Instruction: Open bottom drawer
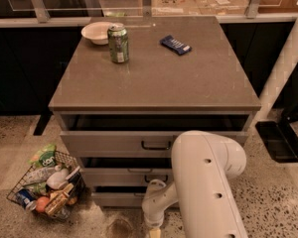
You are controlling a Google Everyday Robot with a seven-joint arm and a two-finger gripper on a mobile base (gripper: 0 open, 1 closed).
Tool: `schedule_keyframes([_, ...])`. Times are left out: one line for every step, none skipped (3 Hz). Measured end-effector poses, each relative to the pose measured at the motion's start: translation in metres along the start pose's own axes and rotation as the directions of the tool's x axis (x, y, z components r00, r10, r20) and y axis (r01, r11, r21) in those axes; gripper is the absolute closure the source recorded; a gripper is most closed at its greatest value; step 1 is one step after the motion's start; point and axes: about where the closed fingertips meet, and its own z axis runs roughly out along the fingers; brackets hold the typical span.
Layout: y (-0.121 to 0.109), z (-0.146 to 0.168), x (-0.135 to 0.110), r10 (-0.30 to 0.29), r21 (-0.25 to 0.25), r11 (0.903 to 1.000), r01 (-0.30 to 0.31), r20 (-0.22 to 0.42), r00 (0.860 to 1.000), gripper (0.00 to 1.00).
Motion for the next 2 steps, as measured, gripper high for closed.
schedule_keyframes([0.0000,0.0000,0.0000,0.000,0.000,1.0000,0.000,0.000,1.000,0.00])
schedule_keyframes([0.0000,-0.0001,0.0000,0.000,0.000,1.0000,0.000,0.000,1.000,0.00])
